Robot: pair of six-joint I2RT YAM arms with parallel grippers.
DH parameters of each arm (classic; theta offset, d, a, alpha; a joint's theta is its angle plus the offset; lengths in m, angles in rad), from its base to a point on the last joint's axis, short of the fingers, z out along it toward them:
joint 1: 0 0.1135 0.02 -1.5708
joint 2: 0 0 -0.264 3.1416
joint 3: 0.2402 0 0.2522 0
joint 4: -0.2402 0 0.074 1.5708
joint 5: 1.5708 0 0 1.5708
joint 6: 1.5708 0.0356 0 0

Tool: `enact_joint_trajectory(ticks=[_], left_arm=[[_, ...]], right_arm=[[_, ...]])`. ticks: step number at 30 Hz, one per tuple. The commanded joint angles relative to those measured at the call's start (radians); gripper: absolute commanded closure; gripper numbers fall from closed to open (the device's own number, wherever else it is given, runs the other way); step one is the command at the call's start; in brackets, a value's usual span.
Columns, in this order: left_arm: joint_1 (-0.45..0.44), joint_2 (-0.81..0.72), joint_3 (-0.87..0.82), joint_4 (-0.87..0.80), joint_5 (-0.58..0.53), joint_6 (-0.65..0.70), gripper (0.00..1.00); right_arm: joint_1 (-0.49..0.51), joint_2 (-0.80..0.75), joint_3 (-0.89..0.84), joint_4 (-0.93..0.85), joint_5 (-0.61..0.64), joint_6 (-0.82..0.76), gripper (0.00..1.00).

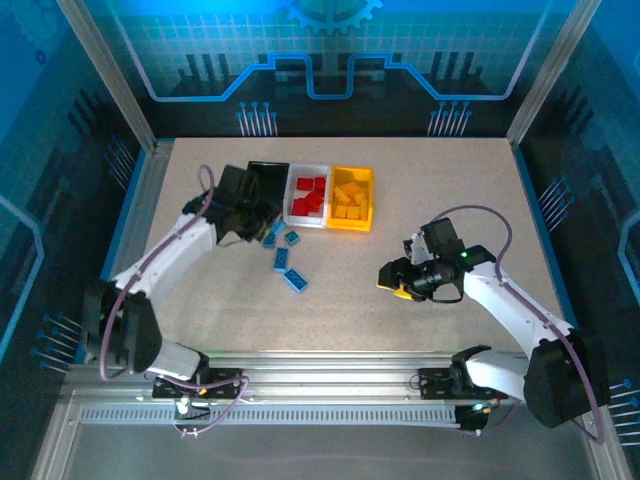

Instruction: Sort the legos into containers by color

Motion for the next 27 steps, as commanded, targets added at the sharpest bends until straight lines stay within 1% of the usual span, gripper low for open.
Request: enact_joint_trajectory(ticks=[1,8,16,19,23,27], left_arm=[[0.053,0.113,0.147,-0.105,0.035,0.115,0.6],[0.136,0.371,0.414,-0.192,0.042,0.183,0.6],[0.159,0.626,0.746,-0.332,0.02,0.271,0.59],[0.161,0.685,0.807,-0.353,0.024,0.27,0.59],[0.164,0.726,0.824,-0.368,0.016,0.274,0.59],[0.164,0.763,0.839,-0.39,-0.01,0.293,0.59]], right_arm=[[-0.02,-0.025,-0.012,-0.027,-0.013,-0.003,0.42],[-0.054,-0.041,0.036,-0.097,0.014,-0.043,0.42],[-0.099,-0.04,0.115,-0.192,0.04,-0.067,0.42],[-0.101,-0.04,0.14,-0.214,0.051,-0.049,0.41],[-0.101,-0.057,0.14,-0.226,0.056,0.003,0.41],[-0.102,-0.124,0.129,-0.235,0.075,0.023,0.41]])
